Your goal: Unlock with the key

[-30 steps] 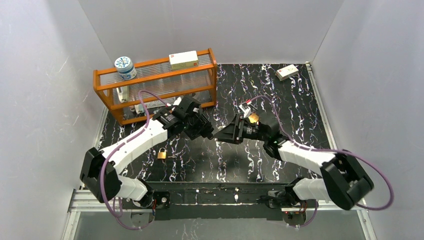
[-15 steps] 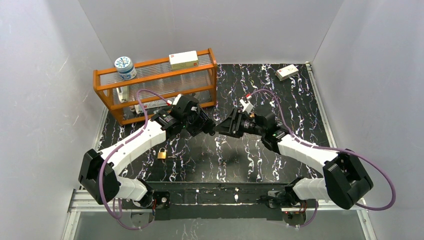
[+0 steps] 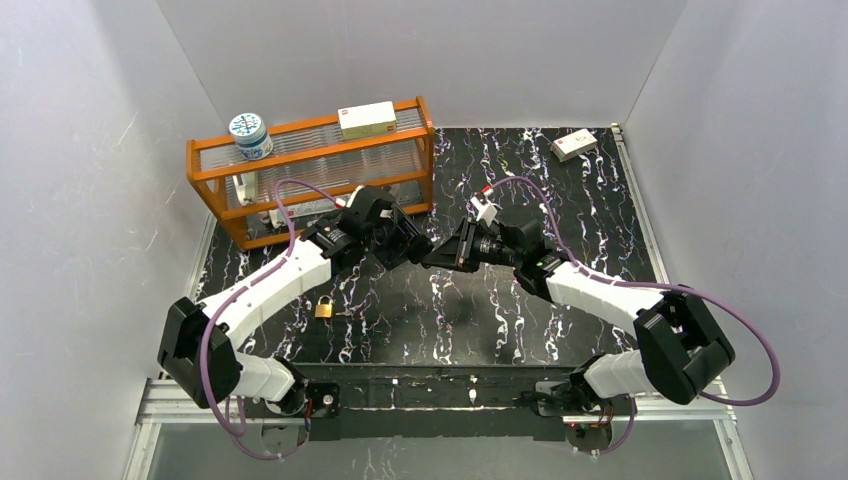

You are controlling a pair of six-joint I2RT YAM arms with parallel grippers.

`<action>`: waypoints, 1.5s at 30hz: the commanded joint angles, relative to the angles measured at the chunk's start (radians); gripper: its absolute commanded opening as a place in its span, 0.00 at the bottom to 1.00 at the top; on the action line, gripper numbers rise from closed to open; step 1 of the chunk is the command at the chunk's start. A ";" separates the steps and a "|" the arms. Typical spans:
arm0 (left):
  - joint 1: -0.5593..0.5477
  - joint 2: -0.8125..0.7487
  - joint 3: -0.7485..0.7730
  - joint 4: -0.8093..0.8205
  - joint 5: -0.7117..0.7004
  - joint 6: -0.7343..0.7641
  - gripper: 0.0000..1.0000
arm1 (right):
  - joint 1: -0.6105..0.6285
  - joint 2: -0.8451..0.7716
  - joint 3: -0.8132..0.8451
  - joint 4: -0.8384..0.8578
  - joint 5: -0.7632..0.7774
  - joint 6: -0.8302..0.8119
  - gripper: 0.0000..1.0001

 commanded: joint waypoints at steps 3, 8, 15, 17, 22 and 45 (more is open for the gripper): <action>0.020 -0.023 0.023 0.069 0.052 0.002 0.00 | 0.002 -0.016 -0.012 0.123 0.017 0.085 0.01; 0.054 -0.057 -0.045 0.208 0.152 0.032 0.00 | -0.021 -0.005 -0.087 0.345 -0.023 0.252 0.01; 0.082 -0.101 -0.110 0.464 0.297 0.025 0.00 | -0.047 0.033 -0.164 0.657 -0.053 0.515 0.01; 0.087 -0.115 -0.142 0.578 0.336 0.001 0.00 | -0.051 0.037 -0.183 0.728 -0.038 0.557 0.01; 0.094 -0.126 -0.218 0.853 0.419 -0.121 0.00 | -0.057 0.056 -0.214 0.859 -0.020 0.624 0.01; 0.094 -0.195 -0.009 0.419 0.482 0.637 0.00 | -0.105 -0.445 0.088 -0.239 0.065 -0.395 0.91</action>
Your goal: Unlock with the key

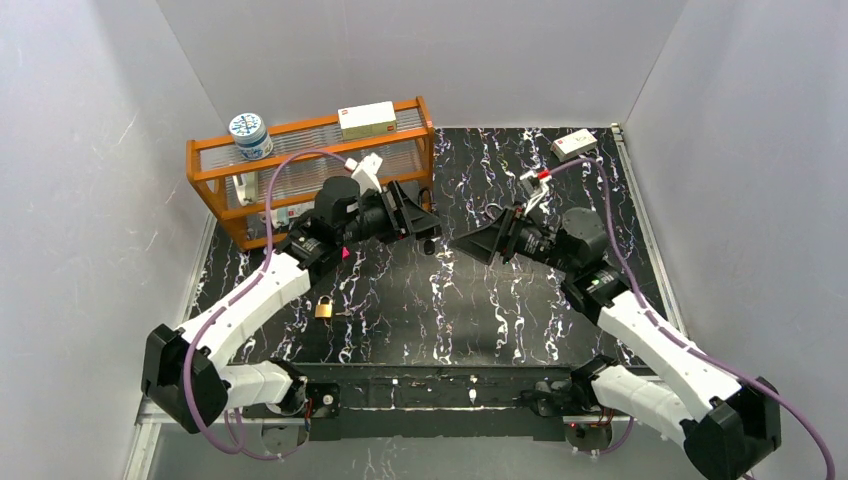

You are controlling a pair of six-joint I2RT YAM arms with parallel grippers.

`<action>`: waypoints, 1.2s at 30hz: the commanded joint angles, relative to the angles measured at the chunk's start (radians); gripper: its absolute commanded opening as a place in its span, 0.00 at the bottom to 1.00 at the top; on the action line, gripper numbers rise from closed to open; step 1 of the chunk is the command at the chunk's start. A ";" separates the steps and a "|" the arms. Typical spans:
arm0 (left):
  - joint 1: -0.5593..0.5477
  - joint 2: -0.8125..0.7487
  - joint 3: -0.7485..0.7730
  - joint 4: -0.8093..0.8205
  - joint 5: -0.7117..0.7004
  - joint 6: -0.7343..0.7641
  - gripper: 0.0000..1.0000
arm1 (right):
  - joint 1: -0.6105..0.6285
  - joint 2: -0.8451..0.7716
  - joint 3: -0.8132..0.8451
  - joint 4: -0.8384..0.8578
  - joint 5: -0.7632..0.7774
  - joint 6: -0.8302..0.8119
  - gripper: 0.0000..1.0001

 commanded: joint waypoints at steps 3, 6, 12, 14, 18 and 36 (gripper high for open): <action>-0.003 -0.077 0.147 -0.033 0.259 0.440 0.00 | -0.005 0.018 0.236 -0.280 0.131 -0.182 0.91; -0.003 -0.120 0.131 -0.017 0.332 0.539 0.00 | -0.005 0.089 0.315 -0.315 0.120 -0.174 0.89; -0.003 -0.164 0.082 0.118 0.560 0.581 0.00 | -0.005 0.100 0.303 -0.031 -0.160 -0.138 0.93; -0.003 -0.162 0.072 0.125 0.610 0.593 0.00 | -0.004 0.106 0.309 -0.004 -0.190 -0.121 0.94; -0.003 -0.149 0.047 0.202 0.643 0.538 0.00 | -0.004 0.123 0.313 0.037 -0.263 -0.078 0.93; -0.003 -0.160 0.022 0.162 0.586 0.523 0.00 | -0.004 0.102 0.210 -0.081 -0.073 -0.144 0.52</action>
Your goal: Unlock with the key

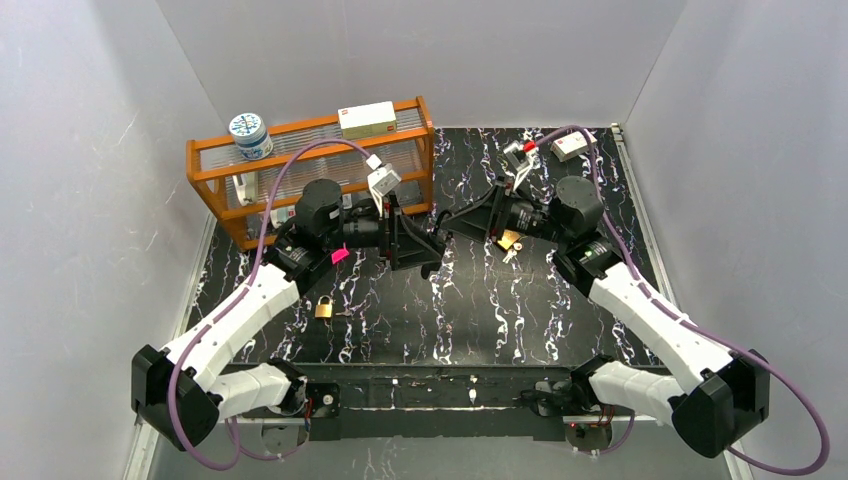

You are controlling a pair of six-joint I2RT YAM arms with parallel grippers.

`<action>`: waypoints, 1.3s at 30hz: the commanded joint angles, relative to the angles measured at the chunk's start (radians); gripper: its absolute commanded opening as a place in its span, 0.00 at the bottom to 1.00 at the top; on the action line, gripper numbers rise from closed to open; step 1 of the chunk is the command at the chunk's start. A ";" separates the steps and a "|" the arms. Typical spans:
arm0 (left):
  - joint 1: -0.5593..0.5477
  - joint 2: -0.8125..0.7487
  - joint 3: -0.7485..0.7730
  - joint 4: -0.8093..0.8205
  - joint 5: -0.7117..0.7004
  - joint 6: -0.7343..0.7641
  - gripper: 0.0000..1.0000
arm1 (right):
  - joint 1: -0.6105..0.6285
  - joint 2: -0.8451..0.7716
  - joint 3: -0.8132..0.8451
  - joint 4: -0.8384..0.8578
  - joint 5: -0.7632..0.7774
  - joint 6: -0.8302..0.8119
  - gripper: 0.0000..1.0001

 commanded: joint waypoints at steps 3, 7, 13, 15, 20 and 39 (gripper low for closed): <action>-0.010 -0.072 -0.001 0.086 0.081 -0.024 0.00 | -0.005 -0.086 -0.132 0.031 0.084 -0.010 0.47; -0.010 -0.095 -0.052 0.235 0.126 -0.128 0.00 | -0.005 -0.080 -0.151 0.048 0.096 -0.035 0.42; -0.010 -0.092 -0.046 0.260 0.156 -0.173 0.00 | -0.006 -0.006 -0.089 0.078 0.102 -0.049 0.34; -0.011 -0.075 -0.041 0.260 0.167 -0.194 0.00 | -0.006 0.035 -0.043 0.079 0.096 -0.049 0.33; -0.014 -0.054 -0.054 0.274 0.153 -0.219 0.00 | -0.007 0.120 -0.012 0.184 0.052 -0.003 0.38; -0.014 -0.015 0.000 -0.034 -0.273 -0.120 0.00 | -0.022 -0.079 -0.175 -0.032 0.178 -0.046 0.81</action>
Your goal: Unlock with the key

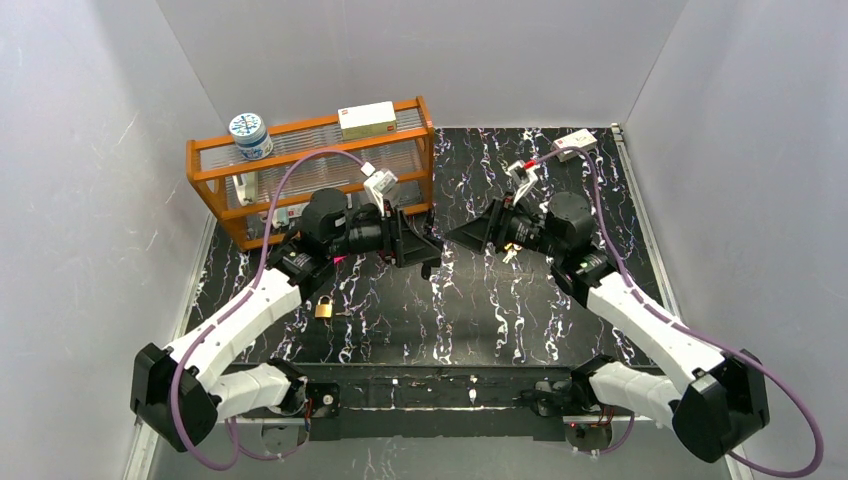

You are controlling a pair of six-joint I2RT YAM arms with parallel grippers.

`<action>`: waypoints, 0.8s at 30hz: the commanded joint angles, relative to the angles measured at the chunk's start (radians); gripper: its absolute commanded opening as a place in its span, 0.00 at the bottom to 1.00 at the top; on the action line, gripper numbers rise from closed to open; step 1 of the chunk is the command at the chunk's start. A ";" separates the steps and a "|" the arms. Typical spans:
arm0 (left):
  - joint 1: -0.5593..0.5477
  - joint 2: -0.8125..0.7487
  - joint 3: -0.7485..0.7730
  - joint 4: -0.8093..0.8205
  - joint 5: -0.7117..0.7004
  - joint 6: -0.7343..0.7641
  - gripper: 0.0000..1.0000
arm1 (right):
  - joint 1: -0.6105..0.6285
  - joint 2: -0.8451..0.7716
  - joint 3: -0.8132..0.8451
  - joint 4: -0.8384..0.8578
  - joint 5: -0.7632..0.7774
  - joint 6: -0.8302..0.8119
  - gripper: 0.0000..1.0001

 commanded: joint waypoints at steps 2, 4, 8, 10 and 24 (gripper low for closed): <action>-0.005 0.018 0.092 -0.101 -0.185 0.018 0.00 | 0.001 -0.096 -0.029 -0.104 0.116 -0.028 0.81; -0.005 0.060 0.126 -0.228 -0.342 0.016 0.00 | 0.001 -0.111 -0.026 -0.170 0.211 -0.029 0.81; -0.005 0.199 0.219 -0.401 -0.475 -0.013 0.00 | 0.002 -0.098 -0.017 -0.313 0.429 -0.010 0.80; -0.012 0.273 0.235 -0.420 -0.489 -0.036 0.00 | 0.001 -0.089 -0.014 -0.386 0.526 0.017 0.79; -0.294 0.632 0.461 -0.575 -0.948 -0.193 0.00 | -0.004 -0.179 -0.093 -0.507 0.746 0.103 0.78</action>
